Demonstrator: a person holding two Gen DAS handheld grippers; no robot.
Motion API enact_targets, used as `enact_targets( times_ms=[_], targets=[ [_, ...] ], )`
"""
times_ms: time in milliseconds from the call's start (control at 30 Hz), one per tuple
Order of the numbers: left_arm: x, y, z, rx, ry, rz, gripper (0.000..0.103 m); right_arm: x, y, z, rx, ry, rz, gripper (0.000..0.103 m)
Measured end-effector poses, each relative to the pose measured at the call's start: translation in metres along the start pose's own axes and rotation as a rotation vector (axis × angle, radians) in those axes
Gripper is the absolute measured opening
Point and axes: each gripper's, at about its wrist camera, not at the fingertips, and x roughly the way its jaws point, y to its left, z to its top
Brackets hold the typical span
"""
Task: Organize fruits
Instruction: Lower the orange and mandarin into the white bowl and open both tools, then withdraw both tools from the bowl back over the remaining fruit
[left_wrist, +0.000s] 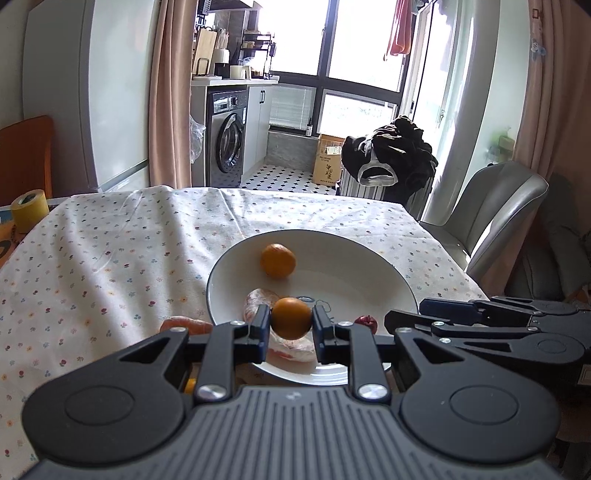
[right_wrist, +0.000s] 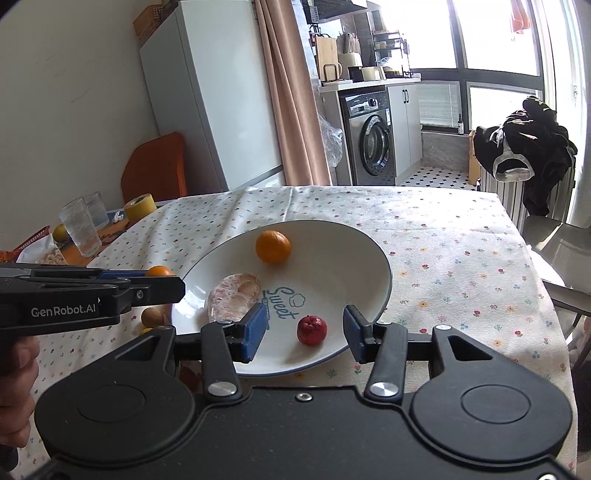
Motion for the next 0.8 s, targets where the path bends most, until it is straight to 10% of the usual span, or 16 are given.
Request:
enact_targets(
  times_ms=[233,800],
  targets=[
    [0.017,-0.014,0.002,0.014,0.016,-0.045,0.023,-0.007,-0.018,-0.008,0.034,-0.001,-0.017,0.050],
    [-0.003,0.001,-0.005,-0.003,-0.023,0.029,0.077,-0.020,-0.023,-0.014,0.056,-0.034,-0.010,0.067]
  ],
)
